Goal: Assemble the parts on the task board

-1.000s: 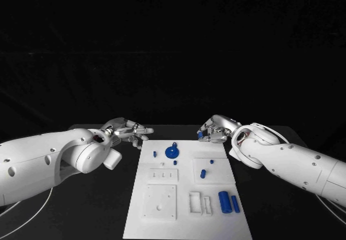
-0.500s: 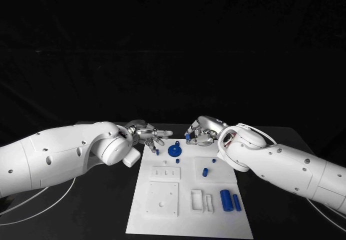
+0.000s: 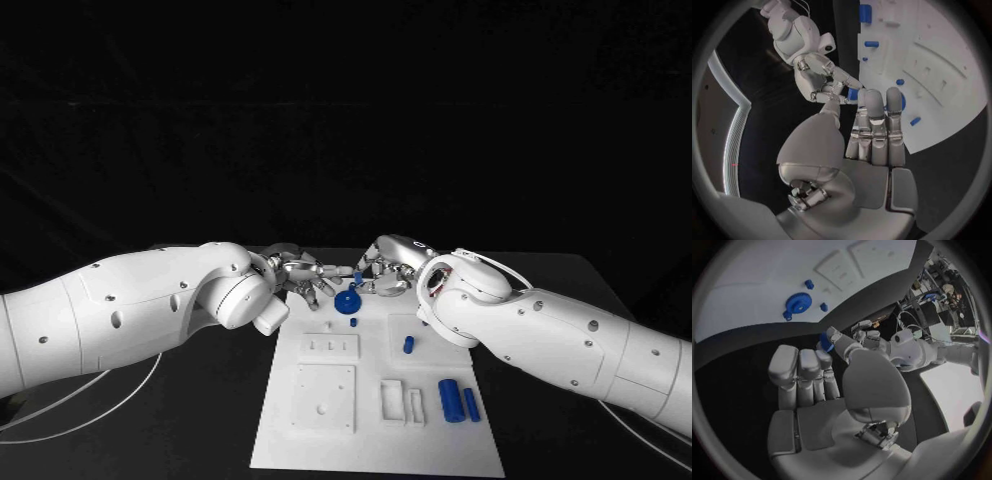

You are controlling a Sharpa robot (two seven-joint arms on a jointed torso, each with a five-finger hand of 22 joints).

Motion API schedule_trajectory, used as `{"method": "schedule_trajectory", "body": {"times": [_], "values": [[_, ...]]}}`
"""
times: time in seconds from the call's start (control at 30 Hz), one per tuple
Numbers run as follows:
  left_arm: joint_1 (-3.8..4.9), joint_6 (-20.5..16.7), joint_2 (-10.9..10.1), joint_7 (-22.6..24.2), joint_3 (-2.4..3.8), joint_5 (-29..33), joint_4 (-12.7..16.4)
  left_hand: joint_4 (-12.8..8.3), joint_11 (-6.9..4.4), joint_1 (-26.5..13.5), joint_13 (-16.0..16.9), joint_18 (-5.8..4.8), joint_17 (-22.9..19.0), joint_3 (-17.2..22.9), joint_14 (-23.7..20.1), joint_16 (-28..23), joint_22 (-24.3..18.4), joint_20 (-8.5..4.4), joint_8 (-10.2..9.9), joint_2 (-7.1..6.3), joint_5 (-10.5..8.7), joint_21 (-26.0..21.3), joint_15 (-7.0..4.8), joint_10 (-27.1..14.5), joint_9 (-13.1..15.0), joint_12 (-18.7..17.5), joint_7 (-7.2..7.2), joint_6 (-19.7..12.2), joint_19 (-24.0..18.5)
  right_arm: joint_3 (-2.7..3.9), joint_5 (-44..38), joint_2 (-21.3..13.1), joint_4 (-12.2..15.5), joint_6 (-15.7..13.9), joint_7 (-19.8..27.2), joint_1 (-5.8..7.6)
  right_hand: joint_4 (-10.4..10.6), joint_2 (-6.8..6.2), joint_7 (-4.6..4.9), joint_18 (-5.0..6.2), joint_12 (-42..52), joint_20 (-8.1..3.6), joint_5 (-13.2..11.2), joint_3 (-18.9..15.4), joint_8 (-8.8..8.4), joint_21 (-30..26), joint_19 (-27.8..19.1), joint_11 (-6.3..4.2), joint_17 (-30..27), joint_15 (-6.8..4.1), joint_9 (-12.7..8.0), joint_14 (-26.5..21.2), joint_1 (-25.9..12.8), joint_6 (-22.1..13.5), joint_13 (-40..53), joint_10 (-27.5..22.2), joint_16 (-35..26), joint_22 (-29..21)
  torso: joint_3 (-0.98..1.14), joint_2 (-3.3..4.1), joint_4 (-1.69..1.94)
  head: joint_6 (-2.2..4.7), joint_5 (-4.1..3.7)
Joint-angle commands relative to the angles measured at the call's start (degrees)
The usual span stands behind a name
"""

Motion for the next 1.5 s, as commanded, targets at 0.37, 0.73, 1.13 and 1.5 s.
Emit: {"method": "schedule_trajectory", "body": {"times": [0.37,0.73,1.13,1.5], "values": [[0.14,1.0,1.5,-1.8,0.03,-1.0,-0.5,-0.4,0.22,0.2,-0.5,-0.19,-0.1,0.0,0.0,-0.5,0.0,0.11,-0.2,0.62,-0.15,-0.4,0.40,2.5,0.1,-1.7,-0.01,0.4,-0.5,-0.09,-1.6,1.1,0.8,0.9,-0.7,0.08,0.1,-0.11,-0.39,-0.54,-0.2,-0.40,0.6,-0.2,0.32,-0.2,2.1,-0.25,0.0,-0.49,0.1,0.0,-0.4,0.9,-0.1,-0.1,-0.3,7.3,0.04,-0.02,0.09,0.03,0.05],[0.14,1.2,2.1,-2.0,0.02,-1.2,-0.6,-2.3,0.17,1.1,-0.7,-0.19,0.0,-1.2,0.0,-0.4,0.1,0.09,-0.2,2.78,1.16,-0.4,0.36,2.5,0.1,-2.1,-0.06,0.8,-0.6,-0.19,-1.7,1.8,0.9,1.4,-0.6,0.09,0.1,-0.02,-0.42,-0.56,-0.2,-0.41,0.9,-0.4,0.32,-0.1,2.1,-0.28,0.0,-0.50,0.1,0.1,-0.5,1.0,-0.1,-0.1,-0.3,7.3,0.03,0.03,0.04,0.03,-0.04],[0.13,0.9,2.3,-1.7,0.02,-1.1,-0.6,-5.9,-0.10,4.7,-1.2,-0.32,0.0,-0.4,0.0,-0.3,0.4,-0.10,-0.3,6.98,5.69,-0.2,0.19,2.6,0.1,-2.3,-0.51,1.7,-0.8,-0.47,-1.7,2.4,0.8,1.8,-0.5,0.09,0.1,0.01,-0.43,-0.55,-0.3,-0.41,1.2,-0.5,0.32,-0.2,2.1,-0.29,0.0,-0.51,0.1,0.0,-0.5,1.0,-0.1,-0.1,-0.4,7.3,0.04,0.03,0.07,-0.10,0.05],[0.09,0.2,2.8,-1.3,0.02,-0.7,-1.1,-9.0,-0.25,6.1,-1.6,-0.29,0.1,2.6,0.0,-0.2,0.8,-0.24,-0.2,9.44,11.51,0.2,0.05,2.6,0.3,-2.2,-1.10,3.3,-1.1,-0.77,-1.7,2.6,0.9,2.2,-0.4,0.08,0.1,0.11,-0.45,-0.57,-0.3,-0.43,1.4,-0.6,0.32,-0.2,2.1,-0.31,0.0,-0.52,0.1,0.1,-0.5,1.1,-0.1,-0.1,-0.4,7.3,0.07,0.06,-0.03,-0.14,0.08]]}}
